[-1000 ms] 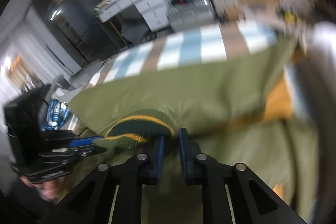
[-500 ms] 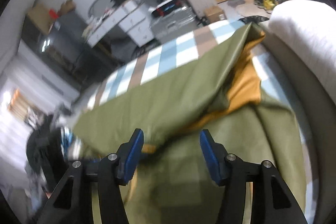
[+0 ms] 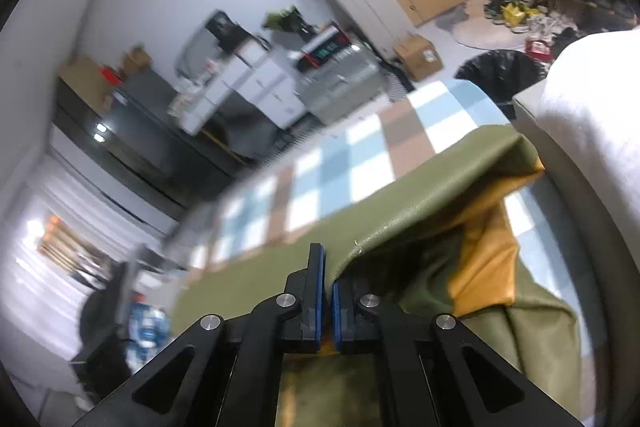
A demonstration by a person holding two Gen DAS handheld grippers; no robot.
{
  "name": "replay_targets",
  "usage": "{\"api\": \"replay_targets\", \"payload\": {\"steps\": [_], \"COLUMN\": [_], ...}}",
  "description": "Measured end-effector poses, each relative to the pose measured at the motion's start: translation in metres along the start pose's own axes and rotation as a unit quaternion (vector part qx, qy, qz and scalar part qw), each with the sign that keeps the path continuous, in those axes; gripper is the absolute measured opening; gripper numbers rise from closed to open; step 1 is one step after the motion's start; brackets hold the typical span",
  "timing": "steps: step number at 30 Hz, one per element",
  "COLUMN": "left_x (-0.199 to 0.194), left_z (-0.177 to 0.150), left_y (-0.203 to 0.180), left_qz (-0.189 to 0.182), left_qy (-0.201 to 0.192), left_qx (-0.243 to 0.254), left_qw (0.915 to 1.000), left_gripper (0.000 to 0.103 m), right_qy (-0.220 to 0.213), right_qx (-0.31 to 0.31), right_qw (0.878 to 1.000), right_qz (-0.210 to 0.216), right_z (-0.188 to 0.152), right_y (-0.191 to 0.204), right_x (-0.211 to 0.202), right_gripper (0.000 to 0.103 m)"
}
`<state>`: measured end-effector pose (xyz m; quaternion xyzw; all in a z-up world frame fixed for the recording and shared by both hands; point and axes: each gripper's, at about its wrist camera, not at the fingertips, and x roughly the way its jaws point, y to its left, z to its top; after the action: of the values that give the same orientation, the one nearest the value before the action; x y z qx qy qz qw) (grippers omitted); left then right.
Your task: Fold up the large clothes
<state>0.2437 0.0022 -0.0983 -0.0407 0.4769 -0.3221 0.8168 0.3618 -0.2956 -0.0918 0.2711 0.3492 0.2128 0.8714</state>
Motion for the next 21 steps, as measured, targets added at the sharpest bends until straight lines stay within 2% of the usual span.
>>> {"api": "replay_targets", "payload": {"steps": [3,5,7,8,10,11,12,14,16,19,21], "left_x": [0.011,0.023,0.031,0.031,0.020,0.011,0.004,-0.010,-0.010,0.014,0.042], "left_z": [-0.012,-0.023,-0.035,-0.038,-0.037,-0.032,-0.025,-0.009,0.005,0.011,0.005], "left_y": [-0.011,-0.015,-0.017,-0.016,-0.013,-0.010,-0.006,0.008,0.024,0.046,0.061], "left_qz": [-0.012,-0.023,-0.008,-0.009,-0.024,-0.019,-0.014,-0.008,0.001,0.011,0.004], "left_qy": [0.021,0.048,0.066,0.071,0.062,0.046,0.033,0.002,-0.014,0.002,0.040], "left_qx": [0.014,0.027,0.040,0.044,0.045,0.042,0.037,0.011,-0.012,-0.043,-0.078], "left_qw": [0.9996,0.9982,0.9970,0.9965,0.9968,0.9979,0.9987,0.9999,0.9998,0.9990,0.9962], "left_gripper": [0.003,0.003,0.003,0.003,0.003,0.003,0.003,0.004,0.006,0.006,0.006], "right_qy": [-0.001,0.024,0.065,0.078,0.090,0.091,0.089,0.099,0.103,0.071,0.050], "right_qx": [-0.017,-0.010,-0.004,-0.004,0.001,0.003,-0.002,-0.029,-0.065,-0.108,-0.126], "right_qw": [1.000,0.999,0.995,0.994,0.992,0.992,0.991,0.987,0.981,0.977,0.975], "right_qz": [0.000,-0.027,-0.071,-0.081,-0.084,-0.089,-0.099,-0.124,-0.147,-0.170,-0.177], "right_z": [-0.020,-0.038,-0.058,-0.066,-0.074,-0.075,-0.075,-0.075,-0.076,-0.067,-0.054], "right_y": [-0.002,-0.015,-0.035,-0.041,-0.047,-0.047,-0.044,-0.035,-0.022,-0.002,0.011], "right_x": [-0.012,-0.003,0.016,0.025,0.032,0.031,0.028,0.022,0.009,-0.019,-0.029], "right_gripper": [0.003,0.003,0.003,0.003,0.007,0.011,0.016,0.018,0.018,0.018,0.020]}}
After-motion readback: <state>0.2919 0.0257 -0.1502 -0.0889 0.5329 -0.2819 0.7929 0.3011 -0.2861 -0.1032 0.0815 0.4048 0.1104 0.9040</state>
